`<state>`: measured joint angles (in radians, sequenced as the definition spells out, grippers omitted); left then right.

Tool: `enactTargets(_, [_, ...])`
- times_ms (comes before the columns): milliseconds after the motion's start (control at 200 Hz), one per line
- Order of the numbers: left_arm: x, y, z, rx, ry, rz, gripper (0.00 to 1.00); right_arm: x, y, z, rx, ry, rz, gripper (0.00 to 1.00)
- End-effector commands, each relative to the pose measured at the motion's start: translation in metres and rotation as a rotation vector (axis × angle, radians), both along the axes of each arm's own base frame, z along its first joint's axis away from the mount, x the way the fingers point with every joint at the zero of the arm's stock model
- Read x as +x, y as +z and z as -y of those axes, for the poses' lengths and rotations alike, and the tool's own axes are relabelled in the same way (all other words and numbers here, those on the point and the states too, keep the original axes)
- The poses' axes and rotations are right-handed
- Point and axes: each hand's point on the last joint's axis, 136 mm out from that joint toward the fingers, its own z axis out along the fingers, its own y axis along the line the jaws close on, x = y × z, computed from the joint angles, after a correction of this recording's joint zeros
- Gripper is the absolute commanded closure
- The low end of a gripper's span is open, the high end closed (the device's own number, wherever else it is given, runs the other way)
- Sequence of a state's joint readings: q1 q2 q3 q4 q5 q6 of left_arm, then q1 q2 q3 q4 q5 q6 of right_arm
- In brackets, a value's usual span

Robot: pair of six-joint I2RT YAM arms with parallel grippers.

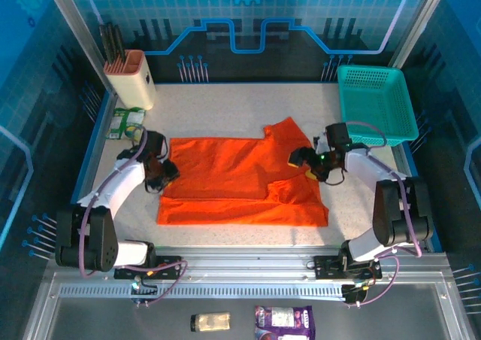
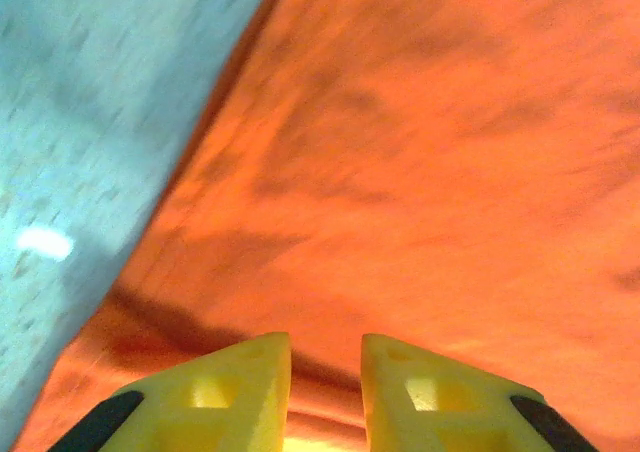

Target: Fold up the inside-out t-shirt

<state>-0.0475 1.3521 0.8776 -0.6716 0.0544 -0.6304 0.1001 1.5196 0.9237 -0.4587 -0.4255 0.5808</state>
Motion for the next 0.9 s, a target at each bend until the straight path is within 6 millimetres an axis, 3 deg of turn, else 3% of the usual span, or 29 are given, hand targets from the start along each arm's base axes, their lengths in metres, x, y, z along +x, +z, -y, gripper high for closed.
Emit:
enactTargets(0, [0.035,0.020,0.000,0.041,-0.133,0.083,0.69,0.008,0.019,0.010,-0.122,0.060,0.057,0.18])
enactTargets(210, [0.094,0.031,-0.023,0.157,-0.224,0.111,0.68,0.032,0.039,0.018,-0.166,0.071,0.125,0.19])
enactTargets(485, [0.153,0.011,-0.051,0.144,-0.240,0.064,0.72,0.047,0.047,0.017,-0.150,0.065,0.142,0.20])
enactTargets(665, [0.172,-0.011,-0.053,0.129,-0.282,-0.001,0.72,0.049,0.046,0.018,-0.145,0.057,0.134,0.20])
enactTargets(896, [0.177,-0.044,-0.056,0.126,-0.325,-0.085,0.73,0.050,0.043,0.018,-0.135,0.046,0.127,0.19])
